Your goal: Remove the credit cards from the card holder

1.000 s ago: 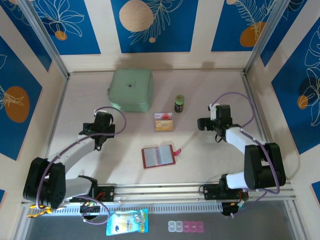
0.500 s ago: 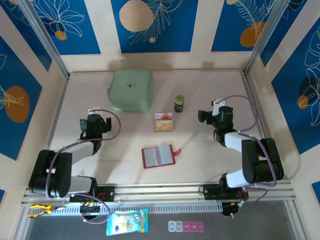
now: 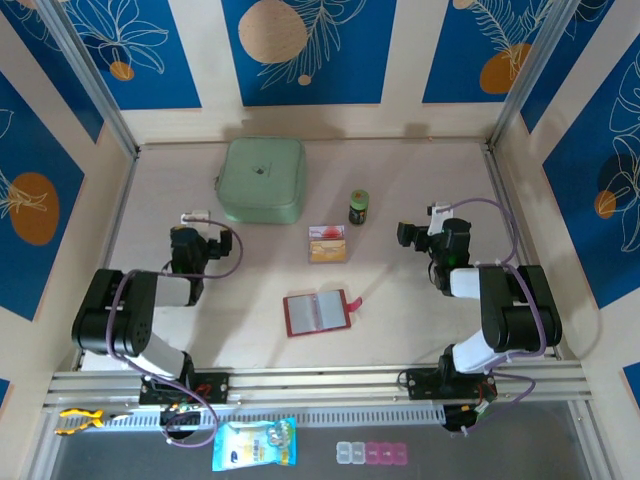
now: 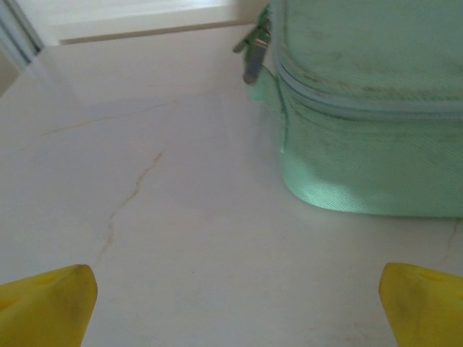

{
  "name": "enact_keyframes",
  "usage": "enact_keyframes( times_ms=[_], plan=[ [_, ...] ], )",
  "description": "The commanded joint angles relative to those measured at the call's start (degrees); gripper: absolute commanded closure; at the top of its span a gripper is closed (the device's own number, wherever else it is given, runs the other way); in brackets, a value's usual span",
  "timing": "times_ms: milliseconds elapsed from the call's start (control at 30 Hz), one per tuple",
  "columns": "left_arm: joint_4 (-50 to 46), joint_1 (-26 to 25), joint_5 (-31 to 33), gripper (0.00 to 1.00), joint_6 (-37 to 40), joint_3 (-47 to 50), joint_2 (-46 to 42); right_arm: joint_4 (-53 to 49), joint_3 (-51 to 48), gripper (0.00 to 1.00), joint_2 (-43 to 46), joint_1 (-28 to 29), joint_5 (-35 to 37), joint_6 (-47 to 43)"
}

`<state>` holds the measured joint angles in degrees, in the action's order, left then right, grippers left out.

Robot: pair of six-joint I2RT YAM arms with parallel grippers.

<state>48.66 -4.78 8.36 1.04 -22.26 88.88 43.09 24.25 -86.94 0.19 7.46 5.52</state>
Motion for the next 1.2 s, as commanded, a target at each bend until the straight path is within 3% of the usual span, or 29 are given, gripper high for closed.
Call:
enact_keyframes(
  times_ms=[0, 1167],
  plan=[
    [5.83, 0.71, -3.53, 0.01, 1.28, 0.99, 1.01, 2.88, -0.27, 0.01, -0.34, 0.08, -0.96, 0.47],
    [5.70, -0.05, -5.99, 0.00, 2.98, 1.18, 0.68, 3.55, -0.71, 0.01, -0.19, -0.03, -2.10, 0.13]
  ],
)
